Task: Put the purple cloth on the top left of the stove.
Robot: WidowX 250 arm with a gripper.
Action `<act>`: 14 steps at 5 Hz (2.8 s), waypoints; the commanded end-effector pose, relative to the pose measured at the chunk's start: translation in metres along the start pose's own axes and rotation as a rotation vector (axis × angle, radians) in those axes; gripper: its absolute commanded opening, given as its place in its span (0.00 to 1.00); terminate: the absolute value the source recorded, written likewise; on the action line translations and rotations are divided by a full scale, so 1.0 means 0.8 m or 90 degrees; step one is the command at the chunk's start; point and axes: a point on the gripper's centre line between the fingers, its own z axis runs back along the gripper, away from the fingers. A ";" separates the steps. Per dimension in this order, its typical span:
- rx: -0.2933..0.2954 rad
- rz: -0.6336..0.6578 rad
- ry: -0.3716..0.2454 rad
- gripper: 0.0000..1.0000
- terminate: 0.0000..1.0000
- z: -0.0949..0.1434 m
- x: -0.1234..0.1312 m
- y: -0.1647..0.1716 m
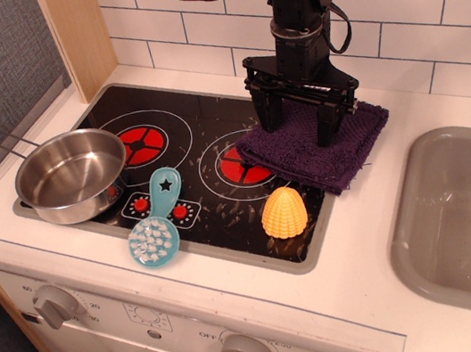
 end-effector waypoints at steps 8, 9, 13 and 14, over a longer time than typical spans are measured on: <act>0.028 0.139 -0.080 1.00 0.00 0.031 -0.048 0.223; 0.000 0.099 -0.112 1.00 0.00 0.063 -0.039 0.212; -0.009 0.031 -0.072 1.00 0.00 0.085 -0.031 0.173; -0.009 0.031 -0.072 1.00 1.00 0.085 -0.031 0.173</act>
